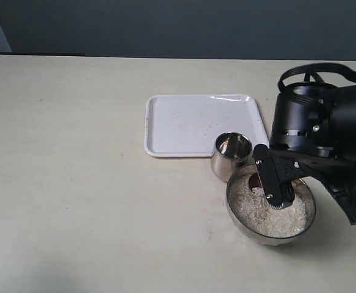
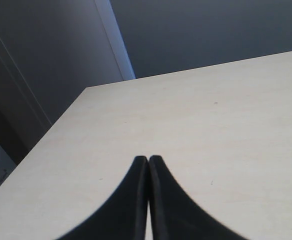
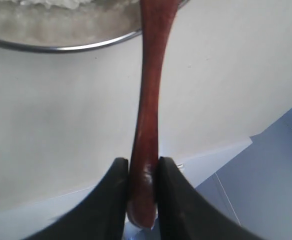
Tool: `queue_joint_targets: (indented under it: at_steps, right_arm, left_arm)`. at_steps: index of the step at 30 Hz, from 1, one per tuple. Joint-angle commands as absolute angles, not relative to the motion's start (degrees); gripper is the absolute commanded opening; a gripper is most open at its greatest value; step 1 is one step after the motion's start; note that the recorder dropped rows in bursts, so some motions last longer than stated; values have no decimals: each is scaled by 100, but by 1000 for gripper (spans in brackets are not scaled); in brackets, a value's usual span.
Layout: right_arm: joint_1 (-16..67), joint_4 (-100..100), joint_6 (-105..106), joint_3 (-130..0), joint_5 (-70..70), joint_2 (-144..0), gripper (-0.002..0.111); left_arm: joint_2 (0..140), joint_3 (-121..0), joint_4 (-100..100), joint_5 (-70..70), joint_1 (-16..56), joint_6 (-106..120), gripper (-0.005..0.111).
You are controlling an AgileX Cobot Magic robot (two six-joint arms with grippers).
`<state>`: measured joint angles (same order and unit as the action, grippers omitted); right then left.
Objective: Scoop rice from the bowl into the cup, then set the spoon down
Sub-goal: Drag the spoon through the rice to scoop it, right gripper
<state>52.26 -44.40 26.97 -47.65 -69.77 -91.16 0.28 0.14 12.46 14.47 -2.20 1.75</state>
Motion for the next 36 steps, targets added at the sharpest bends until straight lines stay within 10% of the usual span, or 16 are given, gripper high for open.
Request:
queue_joint_targets:
  at_steps: [1,36]
  right_arm:
    - [5195,-4497,2701,-4797,-6996,-9344,0]
    - [5272,-3198,3025,-5074,-6996,-9458,0]
  left_arm:
    - [0,0,1264,1378,-219,150,1]
    - [0,0,1264,1378,-219,150,1]
